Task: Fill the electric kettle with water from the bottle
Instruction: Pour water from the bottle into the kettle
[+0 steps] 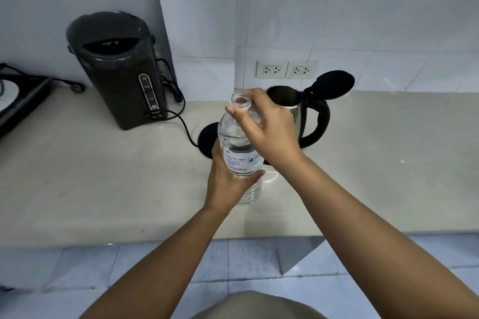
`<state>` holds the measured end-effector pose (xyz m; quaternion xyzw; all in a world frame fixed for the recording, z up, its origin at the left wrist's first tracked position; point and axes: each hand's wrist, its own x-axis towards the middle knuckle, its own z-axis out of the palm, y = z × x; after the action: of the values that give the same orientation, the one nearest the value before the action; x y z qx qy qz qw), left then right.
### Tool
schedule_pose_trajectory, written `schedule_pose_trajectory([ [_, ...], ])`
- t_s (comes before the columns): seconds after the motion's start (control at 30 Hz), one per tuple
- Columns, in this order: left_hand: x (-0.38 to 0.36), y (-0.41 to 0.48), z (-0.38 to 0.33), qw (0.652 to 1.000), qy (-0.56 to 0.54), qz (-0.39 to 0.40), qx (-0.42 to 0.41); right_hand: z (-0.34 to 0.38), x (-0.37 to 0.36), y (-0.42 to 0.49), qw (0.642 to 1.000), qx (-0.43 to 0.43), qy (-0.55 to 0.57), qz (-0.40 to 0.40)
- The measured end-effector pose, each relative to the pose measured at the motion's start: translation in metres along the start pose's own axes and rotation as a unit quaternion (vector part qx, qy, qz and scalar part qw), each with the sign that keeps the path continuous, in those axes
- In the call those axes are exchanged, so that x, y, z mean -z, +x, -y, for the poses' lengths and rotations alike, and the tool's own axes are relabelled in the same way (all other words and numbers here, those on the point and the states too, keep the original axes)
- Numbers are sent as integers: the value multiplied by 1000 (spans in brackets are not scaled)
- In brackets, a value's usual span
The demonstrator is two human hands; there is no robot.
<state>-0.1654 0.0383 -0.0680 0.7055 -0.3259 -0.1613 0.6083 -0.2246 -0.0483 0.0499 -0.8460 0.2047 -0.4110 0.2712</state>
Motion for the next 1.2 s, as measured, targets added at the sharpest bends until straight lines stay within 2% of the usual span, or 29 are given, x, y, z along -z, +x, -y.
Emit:
schedule_pose_trajectory([
  [0.1, 2, 4, -4, 1000, 13, -7, -12, -3, 2, 5, 999, -31, 35, -7],
  [0.3, 16, 28, -28, 991, 97, -6, -92, -8, 22, 31, 990, -75, 116, -40],
  [0.43, 20, 45, -42, 984, 140, 1, -109, -18, 36, 52, 992, -78, 96, -28],
  [0.67, 26, 63, -39, 964, 245, 22, -99, -78, 67, 62, 992, -50, -118, -21],
  [0.8, 32, 71, -36, 953, 291, 31, -79, -123, 71, 55, 936, -51, -348, 13],
  [0.87, 34, 76, -37, 943, 322, 41, -71, -135, 71, 51, 909, -61, -411, 27],
  [1.03, 36, 86, -46, 905, 412, 74, -74, -147, 69, 46, 876, -79, -474, 53],
  [1.2, 32, 95, -57, 862, 490, 91, -92, -151, 68, 43, 881, -60, -468, 38],
])
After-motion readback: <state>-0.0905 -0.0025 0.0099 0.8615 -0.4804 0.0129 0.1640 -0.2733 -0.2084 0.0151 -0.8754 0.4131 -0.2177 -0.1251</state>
